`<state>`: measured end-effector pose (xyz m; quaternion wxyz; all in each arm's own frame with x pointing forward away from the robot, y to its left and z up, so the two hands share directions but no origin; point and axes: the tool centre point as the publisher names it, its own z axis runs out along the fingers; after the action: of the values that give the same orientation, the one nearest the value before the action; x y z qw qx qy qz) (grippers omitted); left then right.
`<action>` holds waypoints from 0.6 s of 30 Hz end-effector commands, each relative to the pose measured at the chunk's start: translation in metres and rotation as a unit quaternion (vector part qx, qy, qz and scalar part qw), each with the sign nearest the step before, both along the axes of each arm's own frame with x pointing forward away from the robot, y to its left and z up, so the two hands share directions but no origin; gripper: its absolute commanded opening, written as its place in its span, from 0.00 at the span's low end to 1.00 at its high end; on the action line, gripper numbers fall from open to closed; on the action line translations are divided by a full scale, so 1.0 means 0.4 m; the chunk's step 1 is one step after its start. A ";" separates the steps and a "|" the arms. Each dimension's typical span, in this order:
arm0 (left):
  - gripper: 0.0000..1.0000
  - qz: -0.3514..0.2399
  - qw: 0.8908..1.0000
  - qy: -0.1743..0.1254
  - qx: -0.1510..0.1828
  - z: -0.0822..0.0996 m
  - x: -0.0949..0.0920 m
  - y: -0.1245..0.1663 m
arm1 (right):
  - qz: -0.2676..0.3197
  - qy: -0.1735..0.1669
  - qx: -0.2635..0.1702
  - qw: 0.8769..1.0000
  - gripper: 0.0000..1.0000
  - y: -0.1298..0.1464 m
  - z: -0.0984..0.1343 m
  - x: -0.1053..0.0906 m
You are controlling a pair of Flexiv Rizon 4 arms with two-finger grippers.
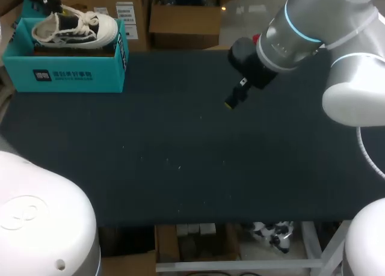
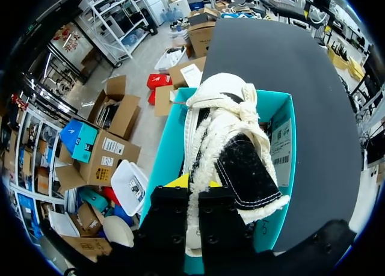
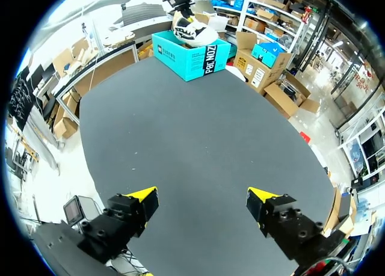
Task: Open the shoe tongue, take the insole out of the shoe, put the insole back into the shoe, and pack the shoe into the shoebox
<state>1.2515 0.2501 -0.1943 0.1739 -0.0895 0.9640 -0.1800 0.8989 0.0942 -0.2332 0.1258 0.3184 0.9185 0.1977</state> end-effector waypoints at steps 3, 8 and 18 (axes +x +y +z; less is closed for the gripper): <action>0.00 -0.012 0.999 0.052 -0.007 -0.043 0.045 0.020 | 0.013 -0.010 -0.060 0.998 1.00 -0.025 0.023 -0.007; 0.00 -0.015 0.997 0.069 -0.004 -0.071 0.059 0.014 | 0.059 -0.012 -0.087 0.994 1.00 -0.063 0.033 -0.012; 0.00 -0.027 0.994 0.109 0.014 -0.128 0.081 -0.019 | 0.143 0.066 -0.111 0.981 1.00 -0.100 0.042 0.002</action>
<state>1.2715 0.2458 -0.2394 0.1352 -0.0919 0.9738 -0.1582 0.8920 0.0536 -0.2262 0.1191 0.1830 0.9707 0.1004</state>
